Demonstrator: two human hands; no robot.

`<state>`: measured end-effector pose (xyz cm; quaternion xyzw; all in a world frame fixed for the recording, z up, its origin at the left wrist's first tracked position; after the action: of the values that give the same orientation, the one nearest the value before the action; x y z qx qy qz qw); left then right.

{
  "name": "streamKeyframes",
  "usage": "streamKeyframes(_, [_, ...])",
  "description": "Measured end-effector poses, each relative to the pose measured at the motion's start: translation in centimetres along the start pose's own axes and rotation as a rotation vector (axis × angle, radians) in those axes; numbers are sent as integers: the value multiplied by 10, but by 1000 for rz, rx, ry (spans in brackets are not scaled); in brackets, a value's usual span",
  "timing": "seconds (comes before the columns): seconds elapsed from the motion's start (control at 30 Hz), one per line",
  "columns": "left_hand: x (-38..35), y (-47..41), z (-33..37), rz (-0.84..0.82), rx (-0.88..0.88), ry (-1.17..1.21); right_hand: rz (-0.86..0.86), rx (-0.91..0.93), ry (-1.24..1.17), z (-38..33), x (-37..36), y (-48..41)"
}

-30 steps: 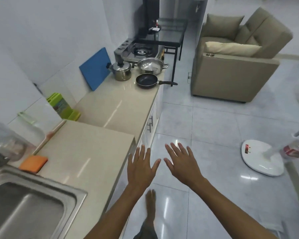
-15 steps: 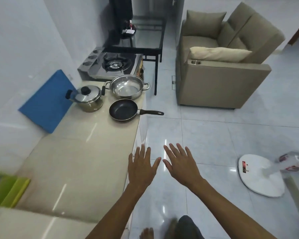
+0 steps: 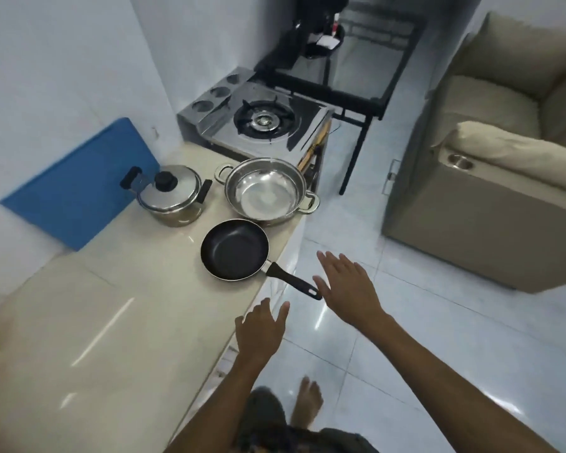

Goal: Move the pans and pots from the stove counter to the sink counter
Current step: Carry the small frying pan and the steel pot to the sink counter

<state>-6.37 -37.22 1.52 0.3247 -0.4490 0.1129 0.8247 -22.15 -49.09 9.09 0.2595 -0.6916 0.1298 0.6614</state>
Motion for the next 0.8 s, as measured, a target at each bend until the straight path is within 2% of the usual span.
streamKeyframes(0.1, [-9,-25,16,-81,169,208,-26,43,-25,23,6,-65])
streamKeyframes(0.2, [-17,-59,29,-139,380,519,-31,82,-67,39,3,-129])
streamKeyframes(0.3, [-27,-89,40,-230,520,905,-55,46,-115,53,-5,-191])
streamKeyframes(0.4, [-36,-115,47,-224,652,1180,-102,-10,-215,65,-14,-248])
streamKeyframes(0.53, [-49,-130,59,-197,811,1350,-211,-74,-275,78,-29,-303])
streamKeyframes(0.8, [-65,-138,69,-43,963,1498,-386,-102,-422,76,-48,-363])
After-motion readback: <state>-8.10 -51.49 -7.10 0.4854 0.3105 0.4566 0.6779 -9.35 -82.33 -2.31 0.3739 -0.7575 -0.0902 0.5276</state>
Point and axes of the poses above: each hand's wrist, its own y-axis away from the middle knuckle, its own x-axis out of the back of the hand, z = x × y, the point moved 4 cm from there along -y, towards the middle knuckle, and after that the axes turned 5 degrees about y, right-handed, at the moved point
